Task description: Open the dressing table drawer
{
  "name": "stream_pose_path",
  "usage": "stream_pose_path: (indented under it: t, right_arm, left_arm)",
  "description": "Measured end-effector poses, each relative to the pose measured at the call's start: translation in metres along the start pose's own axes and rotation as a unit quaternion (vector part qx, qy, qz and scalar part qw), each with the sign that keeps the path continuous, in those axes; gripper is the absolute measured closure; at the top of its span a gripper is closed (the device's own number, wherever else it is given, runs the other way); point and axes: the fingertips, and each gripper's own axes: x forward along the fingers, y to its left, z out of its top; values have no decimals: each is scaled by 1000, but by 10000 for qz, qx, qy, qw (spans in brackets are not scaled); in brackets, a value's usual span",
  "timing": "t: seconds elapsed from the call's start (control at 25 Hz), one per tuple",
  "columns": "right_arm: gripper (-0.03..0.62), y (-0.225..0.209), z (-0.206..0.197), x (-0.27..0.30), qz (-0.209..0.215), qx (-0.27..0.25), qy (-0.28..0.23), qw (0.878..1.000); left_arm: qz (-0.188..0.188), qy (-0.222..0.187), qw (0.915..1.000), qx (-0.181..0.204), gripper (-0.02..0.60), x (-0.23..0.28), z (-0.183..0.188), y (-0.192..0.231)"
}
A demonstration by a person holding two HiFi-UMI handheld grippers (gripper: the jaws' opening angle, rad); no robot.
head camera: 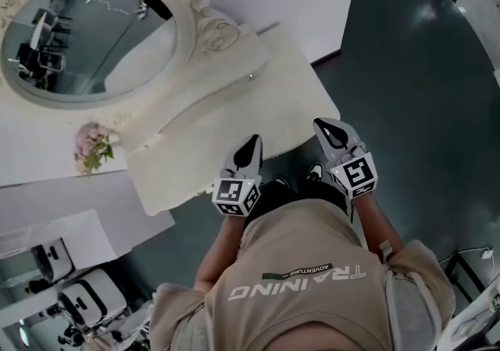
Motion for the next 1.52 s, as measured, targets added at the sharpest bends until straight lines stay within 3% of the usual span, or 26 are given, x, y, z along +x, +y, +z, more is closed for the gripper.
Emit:
stream_pose_path:
  t: [0.32,0.72,0.96,1.28,1.52]
  right_arm:
    - [592,4,-2,52,368,-312,288,9984]
    - [591,17,35,105,417,-626,362,9965]
    - [592,14,46,146,349,-771,399,9956]
    - [591,21,41,189,172,-821,565,9949]
    - [591,26,44,204,288,-889,639,9936]
  left_arm:
    - [343,22,9991,-243,563,-1,-7,46]
    - [256,-435,9986,-160,563,14,38,103]
    - [254,-502,9980,-294,563,19,41,143]
    - [215,-568,9976,-336,563,15,41,167]
    - [362,-597,9961,-547,563,22,44,180]
